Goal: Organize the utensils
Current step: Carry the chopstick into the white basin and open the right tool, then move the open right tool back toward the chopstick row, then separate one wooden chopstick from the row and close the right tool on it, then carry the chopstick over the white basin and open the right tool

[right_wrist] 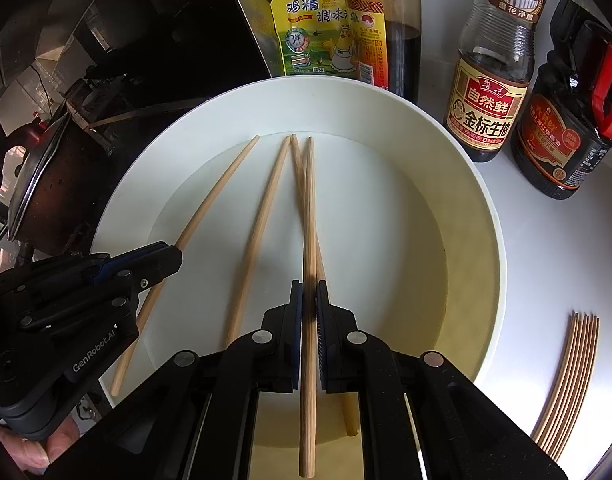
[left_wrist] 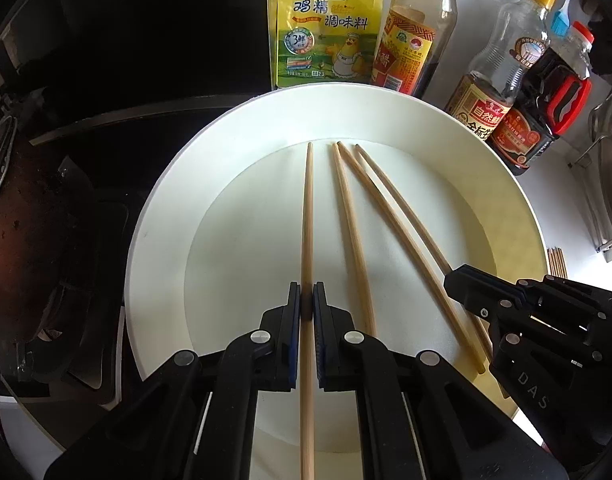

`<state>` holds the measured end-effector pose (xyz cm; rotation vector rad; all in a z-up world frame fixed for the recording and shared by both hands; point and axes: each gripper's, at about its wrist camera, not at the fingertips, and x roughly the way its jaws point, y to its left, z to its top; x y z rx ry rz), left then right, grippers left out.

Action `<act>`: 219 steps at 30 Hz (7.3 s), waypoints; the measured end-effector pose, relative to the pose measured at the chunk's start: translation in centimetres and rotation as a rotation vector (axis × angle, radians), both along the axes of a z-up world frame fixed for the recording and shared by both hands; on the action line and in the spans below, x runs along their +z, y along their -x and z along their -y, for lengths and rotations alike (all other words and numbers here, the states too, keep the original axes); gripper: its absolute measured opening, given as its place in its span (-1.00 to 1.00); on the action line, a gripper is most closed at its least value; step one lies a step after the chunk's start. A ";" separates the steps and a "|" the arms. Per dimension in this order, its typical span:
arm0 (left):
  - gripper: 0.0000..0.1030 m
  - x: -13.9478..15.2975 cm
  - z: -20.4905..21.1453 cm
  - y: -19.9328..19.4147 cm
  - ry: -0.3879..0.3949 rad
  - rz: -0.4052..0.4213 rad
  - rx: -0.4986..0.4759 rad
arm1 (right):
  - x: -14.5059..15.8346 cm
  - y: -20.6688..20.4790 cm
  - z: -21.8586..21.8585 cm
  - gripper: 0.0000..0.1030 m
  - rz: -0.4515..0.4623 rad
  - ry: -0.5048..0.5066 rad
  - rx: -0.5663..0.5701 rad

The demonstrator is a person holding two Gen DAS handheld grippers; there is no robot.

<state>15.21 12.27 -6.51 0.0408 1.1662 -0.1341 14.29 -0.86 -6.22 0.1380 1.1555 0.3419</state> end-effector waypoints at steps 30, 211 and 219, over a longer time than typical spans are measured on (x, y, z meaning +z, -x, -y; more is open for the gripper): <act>0.62 3.5 -1.8 4.1 -0.044 0.131 0.130 | 3.6 3.3 1.6 -0.23 0.106 0.028 -0.026; -0.86 -6.6 27.2 13.7 -0.026 0.058 -0.220 | -6.4 16.0 28.2 -0.88 0.126 0.162 -0.254; -0.86 -4.3 26.3 13.8 0.050 0.048 -0.232 | -4.1 16.5 28.9 -0.88 0.134 0.107 -0.315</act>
